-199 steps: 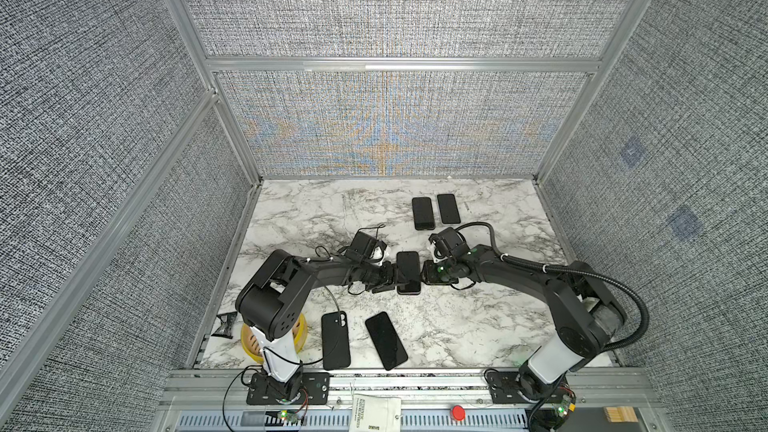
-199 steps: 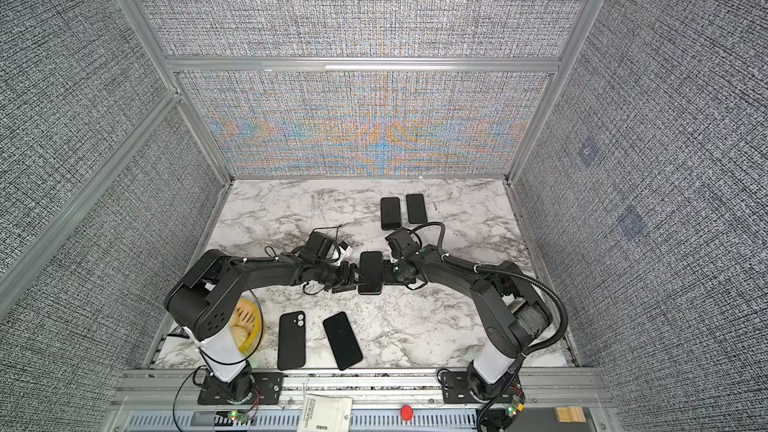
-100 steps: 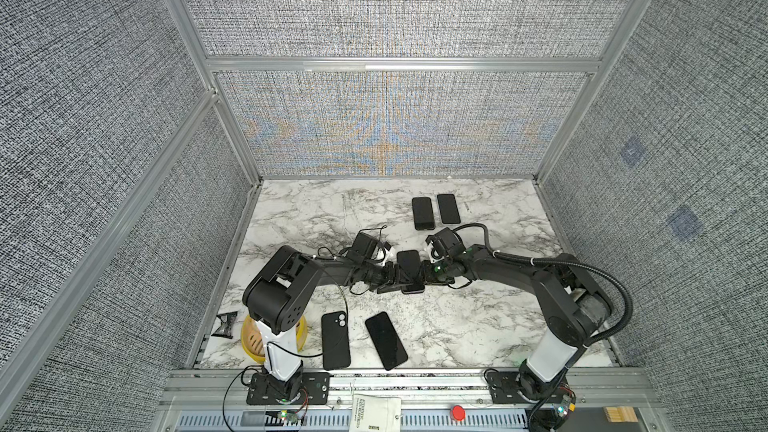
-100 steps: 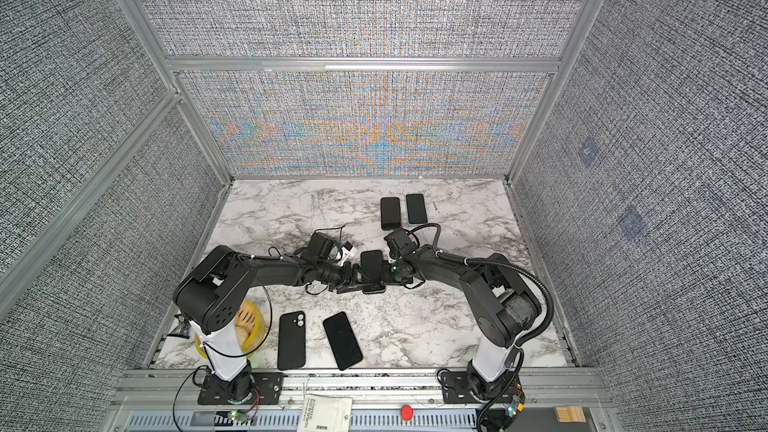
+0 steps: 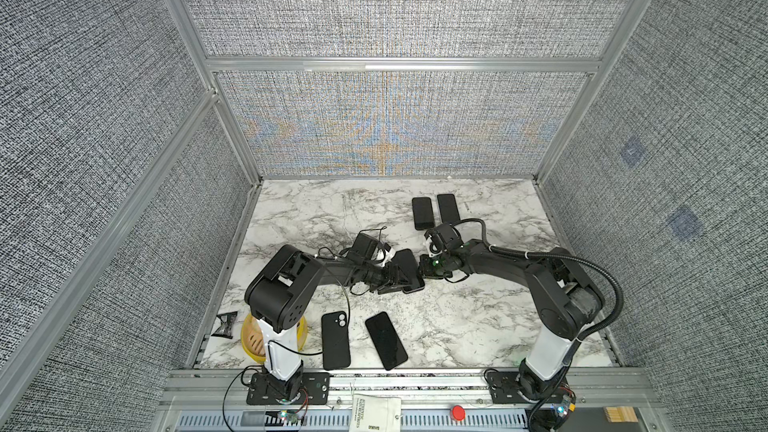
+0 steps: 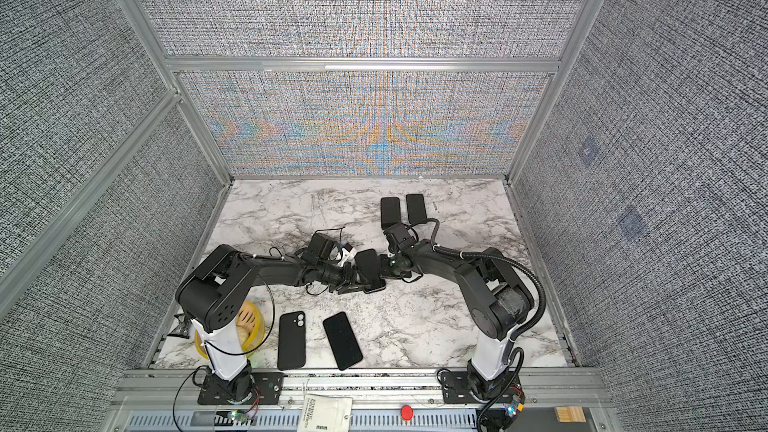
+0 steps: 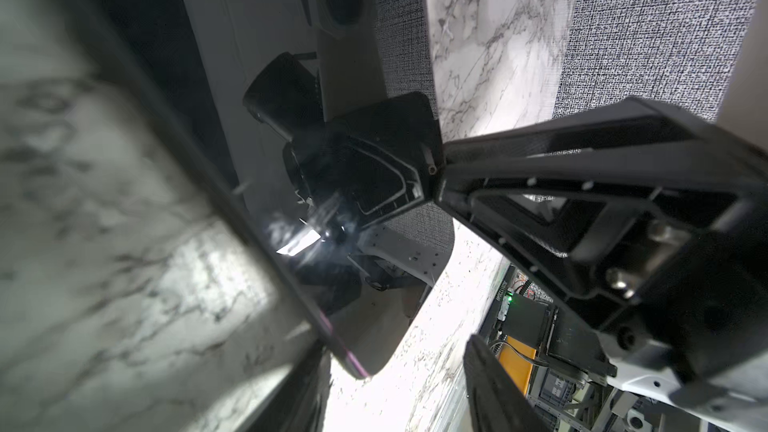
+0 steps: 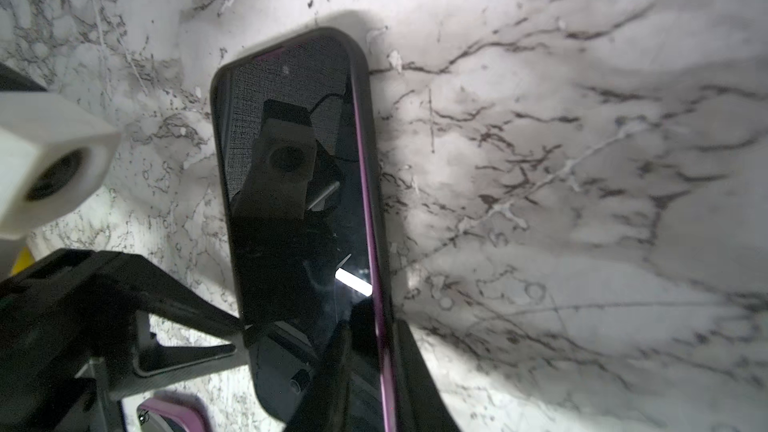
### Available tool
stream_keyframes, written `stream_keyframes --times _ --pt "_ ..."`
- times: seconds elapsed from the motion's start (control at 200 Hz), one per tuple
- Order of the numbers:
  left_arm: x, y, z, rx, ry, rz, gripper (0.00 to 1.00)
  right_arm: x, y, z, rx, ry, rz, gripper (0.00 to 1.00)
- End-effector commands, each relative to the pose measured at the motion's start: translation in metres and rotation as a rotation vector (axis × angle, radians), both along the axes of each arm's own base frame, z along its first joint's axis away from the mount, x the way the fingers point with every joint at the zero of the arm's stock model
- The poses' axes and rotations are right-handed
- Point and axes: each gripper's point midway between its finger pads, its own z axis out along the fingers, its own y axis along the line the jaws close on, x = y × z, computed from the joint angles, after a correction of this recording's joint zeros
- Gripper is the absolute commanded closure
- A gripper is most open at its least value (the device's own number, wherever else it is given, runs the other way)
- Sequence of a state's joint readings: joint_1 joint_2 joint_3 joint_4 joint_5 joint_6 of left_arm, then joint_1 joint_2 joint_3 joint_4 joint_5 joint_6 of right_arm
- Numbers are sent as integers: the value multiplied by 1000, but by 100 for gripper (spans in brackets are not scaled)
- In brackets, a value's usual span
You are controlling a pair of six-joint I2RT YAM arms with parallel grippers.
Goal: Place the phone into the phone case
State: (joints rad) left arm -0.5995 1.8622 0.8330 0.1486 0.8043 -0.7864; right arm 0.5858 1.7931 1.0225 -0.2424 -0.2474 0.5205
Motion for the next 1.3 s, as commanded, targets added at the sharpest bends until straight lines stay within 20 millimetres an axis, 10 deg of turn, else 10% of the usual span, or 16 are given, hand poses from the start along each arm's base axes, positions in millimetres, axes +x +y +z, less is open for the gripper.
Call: stream_keyframes --times 0.0,0.335,1.295 --pt "-8 13 -19 94 48 34 46 -6 8 3 36 22 30 80" --pt "-18 22 -25 143 130 62 48 -9 -13 39 -12 -65 -16 79" --pt "-6 14 -20 198 134 128 46 -42 -13 20 32 -9 17 77"
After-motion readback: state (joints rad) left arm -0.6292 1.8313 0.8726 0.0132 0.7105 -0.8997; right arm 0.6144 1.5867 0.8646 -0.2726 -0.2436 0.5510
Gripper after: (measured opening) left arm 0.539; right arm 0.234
